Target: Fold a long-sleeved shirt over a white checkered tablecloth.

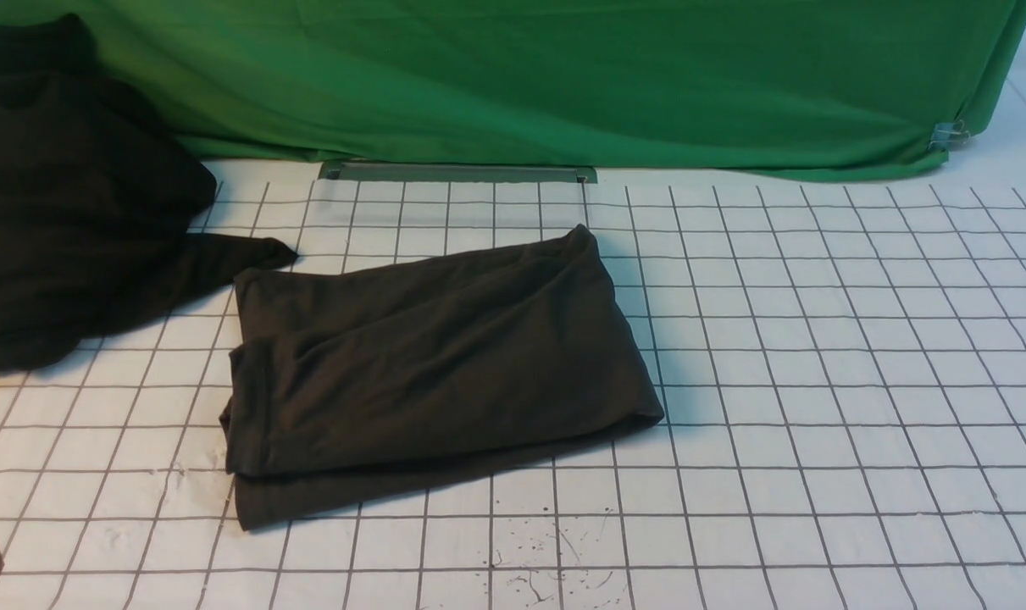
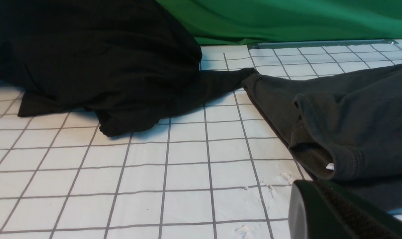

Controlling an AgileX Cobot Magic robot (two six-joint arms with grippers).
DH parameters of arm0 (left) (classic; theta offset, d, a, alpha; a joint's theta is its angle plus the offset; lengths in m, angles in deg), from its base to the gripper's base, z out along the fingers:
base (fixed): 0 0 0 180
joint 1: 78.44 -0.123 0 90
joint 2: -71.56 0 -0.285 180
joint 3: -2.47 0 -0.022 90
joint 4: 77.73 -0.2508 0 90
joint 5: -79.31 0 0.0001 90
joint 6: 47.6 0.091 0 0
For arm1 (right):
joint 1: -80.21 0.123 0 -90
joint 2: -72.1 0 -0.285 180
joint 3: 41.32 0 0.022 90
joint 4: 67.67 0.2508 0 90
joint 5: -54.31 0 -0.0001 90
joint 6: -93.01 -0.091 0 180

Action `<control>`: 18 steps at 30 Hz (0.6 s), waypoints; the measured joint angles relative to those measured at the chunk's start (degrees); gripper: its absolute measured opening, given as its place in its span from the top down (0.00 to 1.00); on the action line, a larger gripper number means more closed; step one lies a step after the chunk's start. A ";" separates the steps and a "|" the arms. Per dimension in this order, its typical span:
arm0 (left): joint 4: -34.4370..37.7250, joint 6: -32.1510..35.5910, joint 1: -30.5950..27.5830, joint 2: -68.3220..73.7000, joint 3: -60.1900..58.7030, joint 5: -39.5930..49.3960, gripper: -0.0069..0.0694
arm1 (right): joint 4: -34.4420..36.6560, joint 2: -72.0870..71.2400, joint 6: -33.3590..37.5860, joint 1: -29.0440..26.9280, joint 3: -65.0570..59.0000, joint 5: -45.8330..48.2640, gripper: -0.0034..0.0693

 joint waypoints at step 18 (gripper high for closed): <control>-0.12 0.00 0.00 0.00 0.00 0.42 0.91 | 0.00 0.00 0.30 -1.55 -0.14 1.00 0.62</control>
